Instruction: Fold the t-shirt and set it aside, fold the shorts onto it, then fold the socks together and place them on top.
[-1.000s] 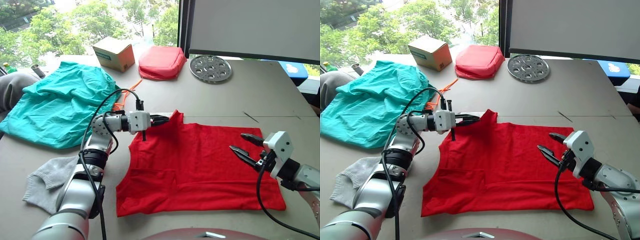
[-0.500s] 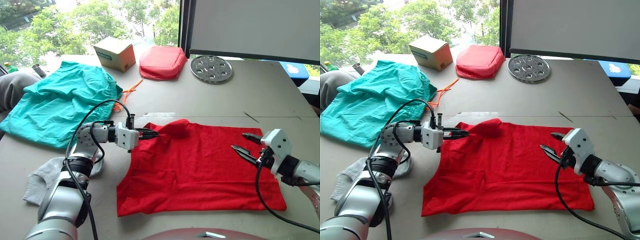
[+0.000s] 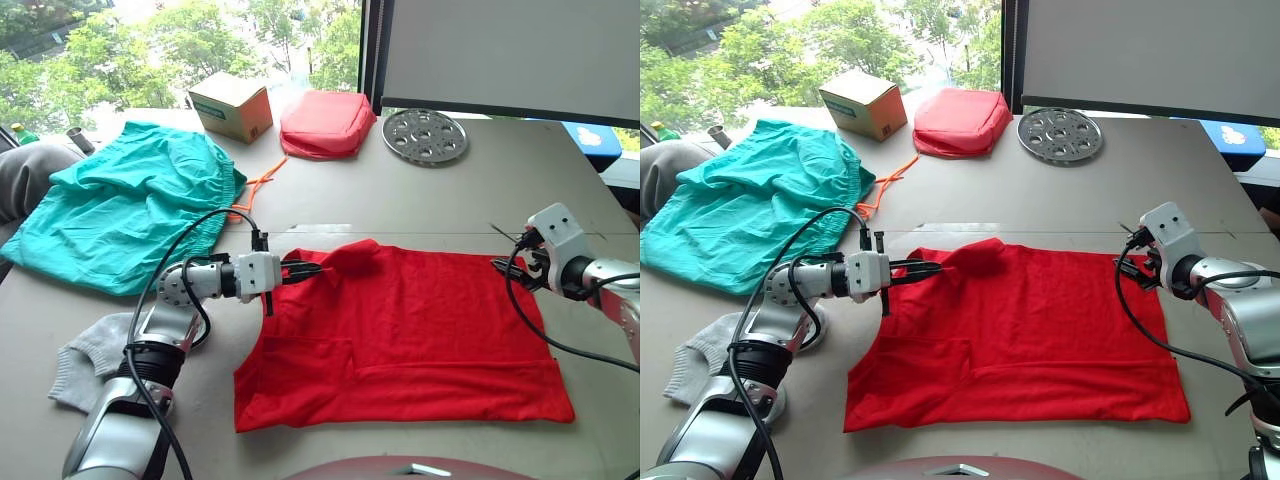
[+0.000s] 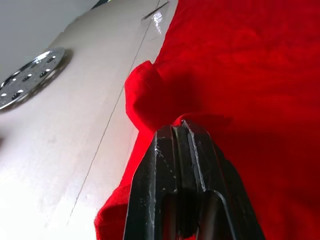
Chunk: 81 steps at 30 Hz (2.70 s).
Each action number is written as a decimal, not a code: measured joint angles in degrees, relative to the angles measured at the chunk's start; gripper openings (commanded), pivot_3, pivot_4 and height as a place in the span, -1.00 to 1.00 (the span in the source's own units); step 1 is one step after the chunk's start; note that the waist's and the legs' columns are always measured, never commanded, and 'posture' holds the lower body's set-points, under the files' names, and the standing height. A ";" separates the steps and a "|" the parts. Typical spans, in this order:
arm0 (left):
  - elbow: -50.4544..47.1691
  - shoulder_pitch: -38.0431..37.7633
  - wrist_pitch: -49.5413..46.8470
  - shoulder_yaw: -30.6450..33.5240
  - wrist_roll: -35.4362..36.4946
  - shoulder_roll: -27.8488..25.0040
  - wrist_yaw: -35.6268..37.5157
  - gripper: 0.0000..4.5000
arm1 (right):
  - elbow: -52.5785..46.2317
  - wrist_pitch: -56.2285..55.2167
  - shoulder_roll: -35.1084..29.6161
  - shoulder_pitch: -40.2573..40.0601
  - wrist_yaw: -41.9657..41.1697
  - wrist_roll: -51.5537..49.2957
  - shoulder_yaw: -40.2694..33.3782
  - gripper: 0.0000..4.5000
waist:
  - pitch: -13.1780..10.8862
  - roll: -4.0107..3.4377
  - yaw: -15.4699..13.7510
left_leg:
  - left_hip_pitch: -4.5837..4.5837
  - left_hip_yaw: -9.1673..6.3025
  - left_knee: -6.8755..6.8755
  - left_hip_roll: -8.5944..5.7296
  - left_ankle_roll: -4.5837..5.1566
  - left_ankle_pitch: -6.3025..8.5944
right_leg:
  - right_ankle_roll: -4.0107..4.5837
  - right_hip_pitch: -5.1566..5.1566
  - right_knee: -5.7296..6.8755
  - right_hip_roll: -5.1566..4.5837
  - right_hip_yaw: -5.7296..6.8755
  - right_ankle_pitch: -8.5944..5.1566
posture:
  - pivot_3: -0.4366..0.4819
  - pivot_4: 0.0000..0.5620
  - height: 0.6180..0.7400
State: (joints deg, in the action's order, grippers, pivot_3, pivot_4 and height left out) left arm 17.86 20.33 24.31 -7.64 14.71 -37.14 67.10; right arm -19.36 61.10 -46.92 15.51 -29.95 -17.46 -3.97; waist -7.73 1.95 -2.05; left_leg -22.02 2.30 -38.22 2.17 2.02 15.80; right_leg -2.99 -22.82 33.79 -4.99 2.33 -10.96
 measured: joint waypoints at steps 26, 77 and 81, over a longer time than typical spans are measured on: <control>-31.92 -12.27 -71.99 9.92 27.36 0.75 -28.23 0.20 | 5.90 -5.18 1.05 -0.71 1.64 4.12 1.77 1.00 | -0.07 -0.06 1.16 | 0.04 -0.22 0.04 -0.12 -0.01 0.00 | -0.04 0.03 -0.03 0.05 -0.06 -0.02 | -0.05 -0.47 0.98; -43.22 -17.02 -75.26 13.78 32.69 11.79 -38.71 -1.00 | 23.91 8.49 4.29 14.58 -7.47 -1.62 3.56 0.66 | -0.07 -0.06 1.32 | 0.05 -0.25 0.05 -0.12 -0.01 0.00 | 0.00 0.03 -0.06 0.06 -0.09 -0.01 | -0.05 -0.47 0.98; -43.22 -17.01 -75.26 13.79 32.70 11.72 -38.70 -1.00 | 23.50 8.22 4.45 14.18 -7.03 -1.73 3.56 -0.11 | -0.08 -0.06 1.24 | 0.04 -0.28 0.06 -0.12 -0.01 0.00 | 0.00 0.02 -0.07 0.06 -0.08 -0.01 | -0.05 -0.47 0.98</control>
State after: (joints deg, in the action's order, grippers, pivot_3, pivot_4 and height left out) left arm -25.37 3.32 -50.95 6.15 47.42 -25.41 28.40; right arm 4.14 69.32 -42.47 29.69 -36.98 -19.19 -0.41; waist -7.81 1.89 -0.81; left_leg -21.99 2.02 -38.17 2.04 2.01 15.80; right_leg -2.99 -22.79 33.72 -4.93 2.25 -10.97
